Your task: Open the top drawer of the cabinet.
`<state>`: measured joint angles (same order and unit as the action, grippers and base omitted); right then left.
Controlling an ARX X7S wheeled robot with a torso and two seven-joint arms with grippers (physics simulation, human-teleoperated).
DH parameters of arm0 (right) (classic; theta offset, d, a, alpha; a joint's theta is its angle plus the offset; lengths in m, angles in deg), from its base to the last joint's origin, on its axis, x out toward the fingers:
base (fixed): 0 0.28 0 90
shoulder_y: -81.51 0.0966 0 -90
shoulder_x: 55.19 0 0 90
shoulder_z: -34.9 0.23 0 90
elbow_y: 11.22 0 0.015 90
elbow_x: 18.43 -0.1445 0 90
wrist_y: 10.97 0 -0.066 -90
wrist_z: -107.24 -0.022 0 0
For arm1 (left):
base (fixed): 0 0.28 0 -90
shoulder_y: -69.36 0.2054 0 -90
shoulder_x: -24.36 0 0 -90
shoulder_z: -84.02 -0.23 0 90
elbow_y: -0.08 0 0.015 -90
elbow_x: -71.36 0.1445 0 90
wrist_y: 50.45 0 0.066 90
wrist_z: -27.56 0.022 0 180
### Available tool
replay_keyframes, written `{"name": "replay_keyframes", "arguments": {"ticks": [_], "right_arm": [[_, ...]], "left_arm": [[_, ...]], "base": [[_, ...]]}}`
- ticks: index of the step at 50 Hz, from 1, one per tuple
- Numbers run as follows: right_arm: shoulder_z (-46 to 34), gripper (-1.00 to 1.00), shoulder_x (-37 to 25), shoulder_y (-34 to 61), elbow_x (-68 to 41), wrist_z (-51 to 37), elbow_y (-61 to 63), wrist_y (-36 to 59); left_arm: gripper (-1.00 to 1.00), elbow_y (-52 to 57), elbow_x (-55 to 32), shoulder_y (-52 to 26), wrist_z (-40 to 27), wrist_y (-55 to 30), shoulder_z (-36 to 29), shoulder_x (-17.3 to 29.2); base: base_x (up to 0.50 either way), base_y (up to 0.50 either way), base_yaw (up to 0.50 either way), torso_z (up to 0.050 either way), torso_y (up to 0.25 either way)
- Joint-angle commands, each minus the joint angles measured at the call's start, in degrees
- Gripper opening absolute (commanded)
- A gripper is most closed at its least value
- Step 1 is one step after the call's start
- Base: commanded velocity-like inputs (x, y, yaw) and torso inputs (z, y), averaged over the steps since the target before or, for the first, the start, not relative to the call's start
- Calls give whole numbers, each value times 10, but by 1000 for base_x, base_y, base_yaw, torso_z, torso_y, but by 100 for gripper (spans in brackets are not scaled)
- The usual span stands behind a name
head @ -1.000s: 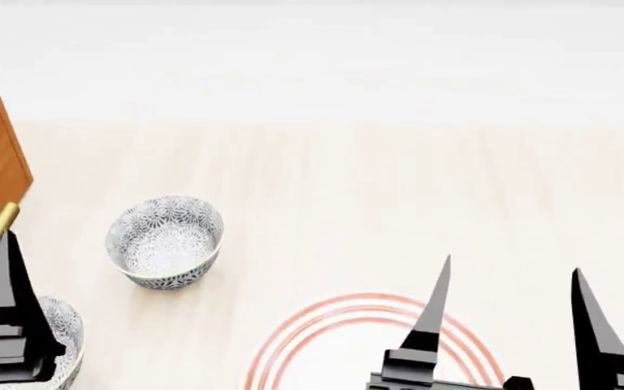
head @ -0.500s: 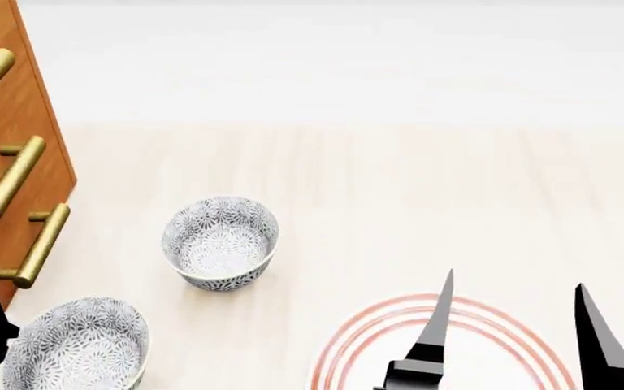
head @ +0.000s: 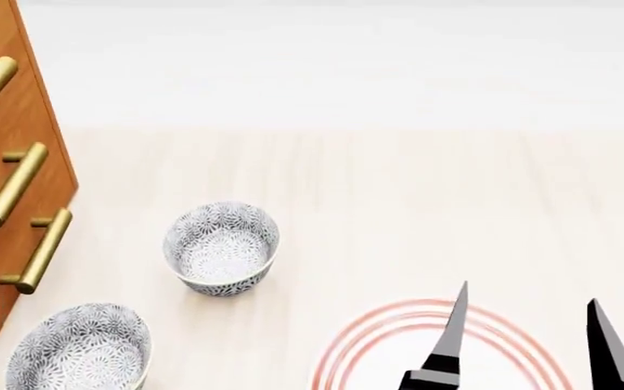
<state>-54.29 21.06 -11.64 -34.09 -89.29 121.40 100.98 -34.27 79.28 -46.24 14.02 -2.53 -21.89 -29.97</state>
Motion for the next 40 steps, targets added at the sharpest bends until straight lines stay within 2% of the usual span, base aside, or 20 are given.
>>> {"name": "replay_keyframes", "arguments": {"ticks": [1,4,11,17,20,27,32,40], "right_arm": [[5,100,-7,-9,-8,-4,0,-8],[2,100,-9,-9,-8,-5,-1,-6],[-1,100,-12,-9,-9,-6,-4,-8],[-3,100,-15,-10,-11,-7,-7,-11],[-4,100,-16,-12,-11,-7,-9,-14],[-4,100,-19,-14,-14,-7,-13,-18],[-4,100,-23,-15,-18,-9,-7,-15],[-4,100,-27,-16,-22,-11,-3,-12]], "left_arm": [[100,-1,105,-111,68,-49,-113,90],[100,3,83,-139,121,-83,-120,91],[100,-20,111,-188,158,-98,-164,108],[100,-61,207,-242,180,-101,-253,135],[100,-78,237,-254,220,-100,-305,150],[100,-115,234,-296,288,-100,-340,144],[100,-174,300,-337,307,-70,-395,158],[100,-190,280,-354,341,-67,-396,146]], "base": [[0,0,0,50,0],[0,0,0,50,0],[0,0,0,50,0],[0,0,0,50,0],[0,0,0,50,0],[0,0,0,50,0],[0,0,0,50,0],[0,0,0,50,0]]}}
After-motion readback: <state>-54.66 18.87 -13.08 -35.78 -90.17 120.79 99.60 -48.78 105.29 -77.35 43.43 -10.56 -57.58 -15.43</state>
